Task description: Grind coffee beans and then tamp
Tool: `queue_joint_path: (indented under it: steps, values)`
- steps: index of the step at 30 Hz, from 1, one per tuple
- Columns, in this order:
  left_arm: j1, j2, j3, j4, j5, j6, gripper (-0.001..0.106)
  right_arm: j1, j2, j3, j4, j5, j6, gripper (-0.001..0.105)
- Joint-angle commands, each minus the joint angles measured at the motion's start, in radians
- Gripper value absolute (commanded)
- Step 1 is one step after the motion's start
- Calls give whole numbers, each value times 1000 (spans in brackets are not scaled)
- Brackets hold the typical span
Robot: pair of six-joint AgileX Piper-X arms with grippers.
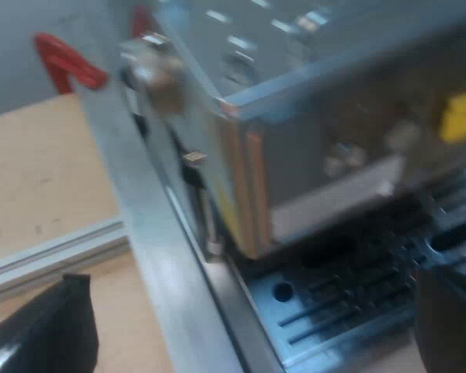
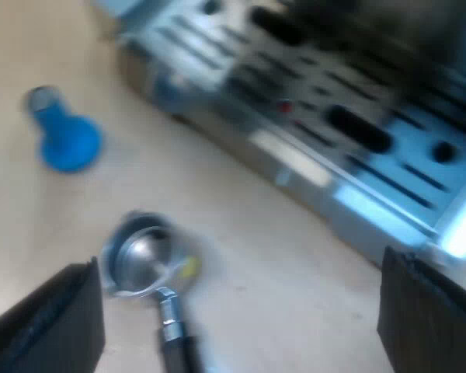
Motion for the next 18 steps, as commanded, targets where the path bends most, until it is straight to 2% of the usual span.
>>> queue_joint_path:
  steps: [1,5,9,13,18]
  values:
    - [81,7,-37,5,30,-18,84,-136,-4,-16,35,-72,9,74]
    - [137,3,-45,20,30,-25,84,-333,-4,-16,61,-225,32,74]
    - [145,-2,-45,62,30,-29,84,-527,-10,-16,103,-309,21,74]
    - [145,-2,-45,89,30,-29,84,-671,-46,-16,131,-321,-19,74]
    - [150,-2,-45,115,20,-33,84,-882,-128,-16,178,-321,-119,74]
